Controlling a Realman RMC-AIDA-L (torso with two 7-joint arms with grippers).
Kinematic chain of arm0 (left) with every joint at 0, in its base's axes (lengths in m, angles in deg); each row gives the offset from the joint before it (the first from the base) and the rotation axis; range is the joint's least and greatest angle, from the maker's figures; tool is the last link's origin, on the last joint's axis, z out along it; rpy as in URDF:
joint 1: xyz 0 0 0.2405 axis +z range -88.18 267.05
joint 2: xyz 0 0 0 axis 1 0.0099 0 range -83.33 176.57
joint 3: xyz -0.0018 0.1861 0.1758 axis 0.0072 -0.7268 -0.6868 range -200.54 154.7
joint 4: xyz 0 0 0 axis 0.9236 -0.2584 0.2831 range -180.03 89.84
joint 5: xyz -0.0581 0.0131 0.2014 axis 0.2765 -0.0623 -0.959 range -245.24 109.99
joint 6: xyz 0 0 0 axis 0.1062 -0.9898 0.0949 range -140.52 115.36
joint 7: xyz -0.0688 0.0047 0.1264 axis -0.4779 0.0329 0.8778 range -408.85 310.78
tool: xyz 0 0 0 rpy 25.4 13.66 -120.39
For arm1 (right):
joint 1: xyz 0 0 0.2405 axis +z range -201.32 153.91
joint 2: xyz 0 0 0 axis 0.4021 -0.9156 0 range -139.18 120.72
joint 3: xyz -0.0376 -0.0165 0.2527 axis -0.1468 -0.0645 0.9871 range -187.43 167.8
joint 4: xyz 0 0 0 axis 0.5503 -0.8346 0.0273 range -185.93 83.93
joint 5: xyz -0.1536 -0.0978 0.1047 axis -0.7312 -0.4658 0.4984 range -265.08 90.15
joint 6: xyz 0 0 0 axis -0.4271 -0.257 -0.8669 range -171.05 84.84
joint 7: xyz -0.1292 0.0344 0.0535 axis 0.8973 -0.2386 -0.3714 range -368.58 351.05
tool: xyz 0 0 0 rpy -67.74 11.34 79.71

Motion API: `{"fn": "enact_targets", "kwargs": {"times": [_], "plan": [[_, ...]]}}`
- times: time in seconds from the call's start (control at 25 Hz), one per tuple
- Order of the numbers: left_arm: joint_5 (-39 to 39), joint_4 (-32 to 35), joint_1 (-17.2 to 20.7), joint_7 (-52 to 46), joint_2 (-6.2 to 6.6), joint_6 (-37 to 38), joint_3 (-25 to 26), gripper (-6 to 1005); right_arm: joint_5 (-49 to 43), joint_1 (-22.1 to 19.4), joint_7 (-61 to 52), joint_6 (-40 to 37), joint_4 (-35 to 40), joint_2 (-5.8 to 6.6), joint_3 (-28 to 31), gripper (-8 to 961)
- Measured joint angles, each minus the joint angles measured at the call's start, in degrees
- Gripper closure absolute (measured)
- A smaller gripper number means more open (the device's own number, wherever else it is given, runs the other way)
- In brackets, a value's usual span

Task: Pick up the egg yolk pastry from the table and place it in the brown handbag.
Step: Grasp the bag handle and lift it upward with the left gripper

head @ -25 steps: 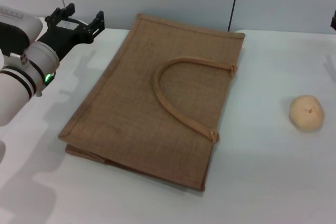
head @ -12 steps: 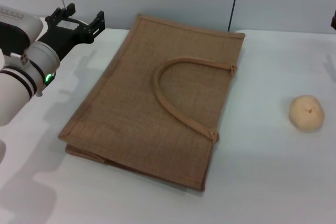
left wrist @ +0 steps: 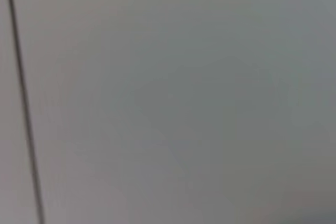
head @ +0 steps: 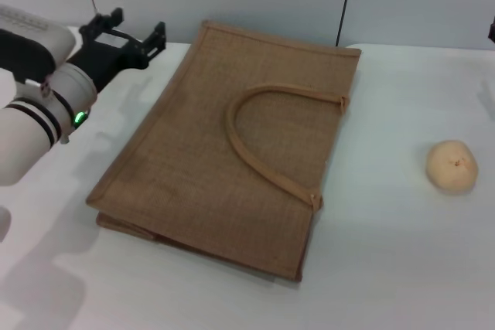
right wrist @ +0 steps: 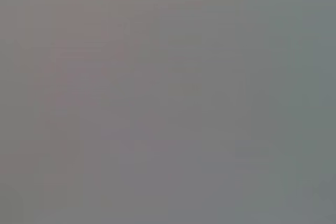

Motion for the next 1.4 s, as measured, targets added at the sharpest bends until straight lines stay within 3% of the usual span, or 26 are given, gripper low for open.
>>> {"fn": "enact_targets", "kwargs": {"times": [0.4,0.68,1.0,1.4], "plan": [[-0.34,0.25,-1.38,-6.02,0.84,0.04,-13.76,217,0.0,-0.15,0.07,1.33,0.49,0.0,0.0,89],[-1.89,0.0,-3.62,-13.78,2.56,0.48,-22.66,221,0.0,-0.27,0.05,1.37,0.53,0.0,0.0,89],[-9.74,-0.27,-5.4,-23.4,4.36,0.6,-23.73,249,0.0,-0.26,-0.16,1.41,0.53,0.0,0.0,89],[-19.21,-0.3,-8.1,-32.96,4.87,2.81,-23.73,283,0.06,-0.2,-0.2,1.41,0.53,-0.01,0.0,90]]}}
